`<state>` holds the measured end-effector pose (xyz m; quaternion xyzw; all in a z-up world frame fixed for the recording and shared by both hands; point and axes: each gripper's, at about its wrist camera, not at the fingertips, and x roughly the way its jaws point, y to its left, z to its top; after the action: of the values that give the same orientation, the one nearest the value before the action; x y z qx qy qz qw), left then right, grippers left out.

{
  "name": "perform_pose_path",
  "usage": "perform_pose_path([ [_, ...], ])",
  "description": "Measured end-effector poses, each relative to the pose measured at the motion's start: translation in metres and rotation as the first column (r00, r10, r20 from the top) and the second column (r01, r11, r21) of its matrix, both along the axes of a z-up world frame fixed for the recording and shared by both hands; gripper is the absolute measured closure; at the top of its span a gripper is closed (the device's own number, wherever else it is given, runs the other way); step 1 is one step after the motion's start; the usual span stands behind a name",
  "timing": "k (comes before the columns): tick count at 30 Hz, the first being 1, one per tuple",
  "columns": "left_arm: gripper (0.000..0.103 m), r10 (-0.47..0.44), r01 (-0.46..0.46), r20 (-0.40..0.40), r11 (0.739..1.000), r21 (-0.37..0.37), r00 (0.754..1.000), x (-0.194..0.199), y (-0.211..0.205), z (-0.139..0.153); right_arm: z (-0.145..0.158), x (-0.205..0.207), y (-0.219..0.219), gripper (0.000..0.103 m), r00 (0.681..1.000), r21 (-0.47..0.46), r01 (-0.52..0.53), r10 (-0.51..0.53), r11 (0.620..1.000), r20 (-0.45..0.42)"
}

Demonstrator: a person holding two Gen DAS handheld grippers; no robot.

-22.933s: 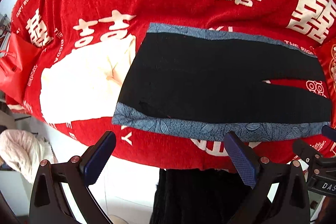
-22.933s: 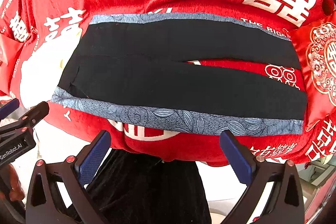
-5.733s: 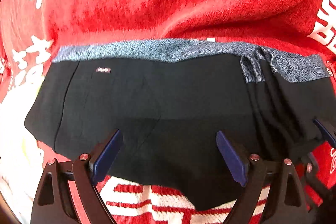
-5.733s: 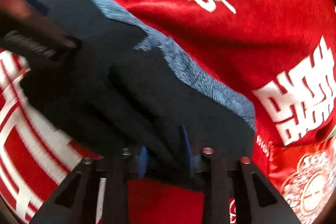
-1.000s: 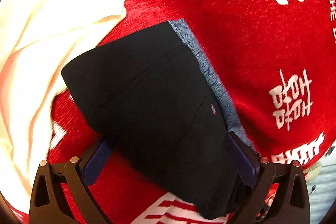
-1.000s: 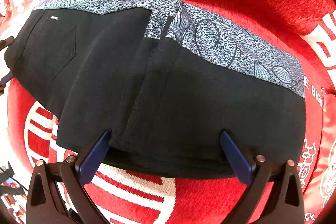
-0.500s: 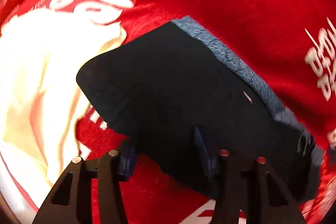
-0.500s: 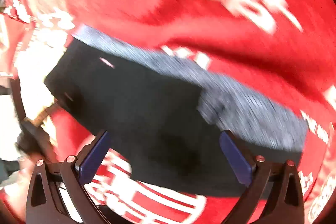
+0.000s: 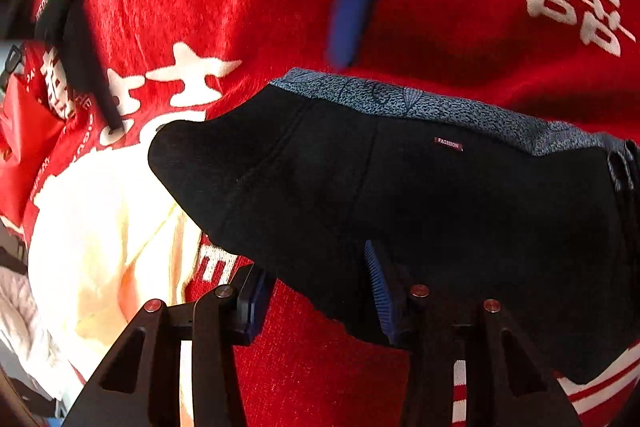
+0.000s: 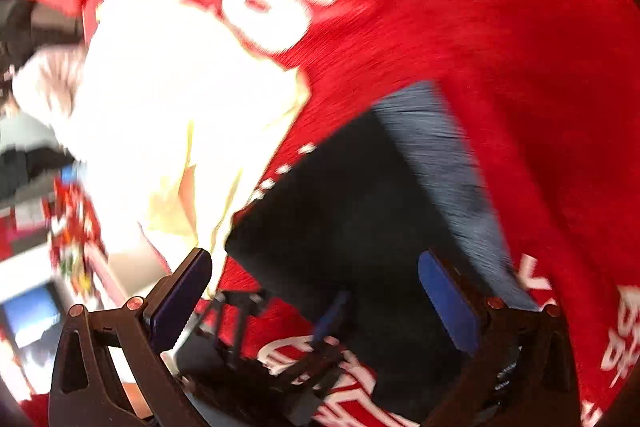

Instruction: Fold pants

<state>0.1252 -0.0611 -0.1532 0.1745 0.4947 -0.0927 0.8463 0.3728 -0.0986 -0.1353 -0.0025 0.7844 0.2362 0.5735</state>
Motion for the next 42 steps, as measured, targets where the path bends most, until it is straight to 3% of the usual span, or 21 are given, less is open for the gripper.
perform_pose_path([
  [5,0.057,0.002,-0.002,0.002,1.0,-0.001,1.0,0.0,0.002,0.003,-0.038,0.0,0.039,0.004,0.989,-0.08,-0.117,0.108,0.99,-0.1],
  [6,0.057,0.003,-0.003,-0.004,1.0,-0.005,1.0,0.0,0.002,0.003,-0.044,-0.001,0.041,0.029,0.987,-0.108,-0.133,0.121,0.985,-0.106],
  [7,0.057,0.001,-0.002,-0.016,1.0,-0.009,1.0,0.0,0.002,0.003,-0.048,0.001,0.042,0.065,0.987,-0.116,-0.131,0.119,0.985,-0.112],
  [8,0.057,-0.002,0.001,-0.017,1.0,-0.011,1.0,-0.001,0.001,0.004,-0.048,0.001,0.038,0.075,0.988,-0.095,-0.102,0.09,0.99,-0.123],
  [10,0.057,-0.023,0.023,-0.003,1.0,-0.02,1.0,-0.005,-0.004,0.012,-0.038,-0.001,0.03,0.084,0.993,-0.064,-0.078,0.072,0.995,-0.09],
  [13,0.057,-0.042,0.043,0.019,0.998,-0.042,0.999,-0.011,-0.011,0.029,-0.01,-0.014,0.012,0.085,0.998,-0.006,-0.067,0.067,0.998,0.011],
  [18,0.057,-0.092,0.097,0.065,0.992,-0.08,0.994,-0.024,-0.03,0.065,0.037,-0.038,-0.048,0.085,0.989,0.147,0.084,-0.1,0.986,0.108],
  [21,0.057,-0.138,0.148,0.102,0.984,-0.102,0.985,-0.039,-0.048,0.091,0.063,-0.061,-0.097,0.085,0.959,0.276,0.18,-0.231,0.944,0.164],
  [23,0.057,-0.18,0.194,0.123,0.975,-0.111,0.976,-0.051,-0.063,0.108,0.085,-0.079,-0.125,0.085,0.928,0.373,0.236,-0.322,0.897,0.189],
  [28,0.057,-0.286,0.305,0.14,0.943,-0.134,0.948,-0.075,-0.107,0.132,0.111,-0.126,-0.205,0.085,0.856,0.486,0.327,-0.472,0.811,0.211],
  [31,0.057,-0.355,0.37,0.137,0.923,-0.103,0.925,-0.095,-0.142,0.135,0.106,-0.156,-0.252,0.086,0.812,0.526,0.403,-0.558,0.749,0.172],
  [34,0.057,-0.43,0.444,0.145,0.892,-0.085,0.891,-0.122,-0.176,0.143,0.108,-0.185,-0.282,0.086,0.782,0.557,0.423,-0.599,0.715,0.175],
  [38,0.057,-0.529,0.54,0.121,0.837,-0.088,0.84,-0.164,-0.221,0.146,0.106,-0.236,-0.339,0.086,0.72,0.6,0.482,-0.679,0.639,0.145],
  [42,0.057,-0.615,0.62,0.086,0.782,-0.064,0.784,-0.19,-0.261,0.132,0.086,-0.286,-0.392,0.085,0.644,0.61,0.571,-0.76,0.55,0.082],
])
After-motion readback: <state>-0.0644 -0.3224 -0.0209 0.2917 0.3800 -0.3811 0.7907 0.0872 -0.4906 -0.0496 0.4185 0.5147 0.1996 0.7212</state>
